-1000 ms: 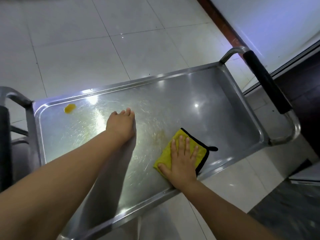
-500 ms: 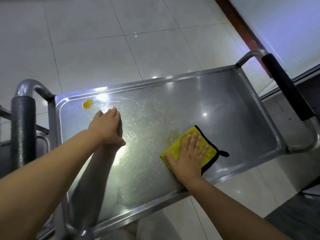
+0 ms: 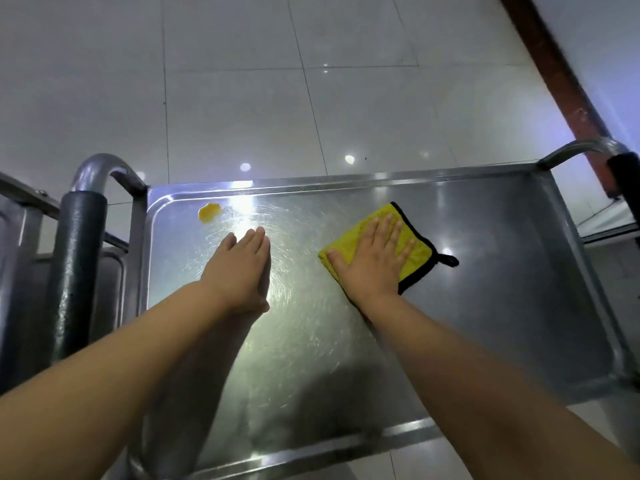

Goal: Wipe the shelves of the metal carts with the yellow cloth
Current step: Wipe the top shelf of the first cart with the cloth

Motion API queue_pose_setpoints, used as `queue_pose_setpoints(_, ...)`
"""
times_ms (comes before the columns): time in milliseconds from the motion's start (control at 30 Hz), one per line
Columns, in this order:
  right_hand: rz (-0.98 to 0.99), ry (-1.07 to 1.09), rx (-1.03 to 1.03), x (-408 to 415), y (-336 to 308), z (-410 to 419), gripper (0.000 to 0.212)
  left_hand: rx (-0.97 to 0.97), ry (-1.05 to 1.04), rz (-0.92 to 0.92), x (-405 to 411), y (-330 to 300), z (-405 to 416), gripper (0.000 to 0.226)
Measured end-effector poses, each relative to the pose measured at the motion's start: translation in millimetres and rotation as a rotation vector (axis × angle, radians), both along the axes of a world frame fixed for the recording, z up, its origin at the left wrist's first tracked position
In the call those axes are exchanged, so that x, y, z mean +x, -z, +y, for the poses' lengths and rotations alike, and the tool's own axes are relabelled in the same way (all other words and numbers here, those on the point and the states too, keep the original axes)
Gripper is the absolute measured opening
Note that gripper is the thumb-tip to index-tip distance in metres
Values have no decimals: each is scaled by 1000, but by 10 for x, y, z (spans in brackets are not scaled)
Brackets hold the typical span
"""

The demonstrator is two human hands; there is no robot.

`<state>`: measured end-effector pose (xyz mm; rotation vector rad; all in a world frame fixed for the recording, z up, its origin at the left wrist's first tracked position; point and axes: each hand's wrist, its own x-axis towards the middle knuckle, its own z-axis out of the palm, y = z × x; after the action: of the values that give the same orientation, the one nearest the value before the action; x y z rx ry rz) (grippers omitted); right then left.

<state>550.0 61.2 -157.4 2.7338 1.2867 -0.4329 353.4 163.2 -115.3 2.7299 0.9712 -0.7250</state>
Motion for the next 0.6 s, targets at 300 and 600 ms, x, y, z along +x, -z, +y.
queue_pose_setpoints(300, -27, -275, 21, 194, 33, 672, 105, -20, -66, -18, 24, 17, -2, 114)
queue_pose_setpoints(600, -60, -681, -8, 262, 32, 685, 103, -50, -81, -16, 11, 54, 34, 119)
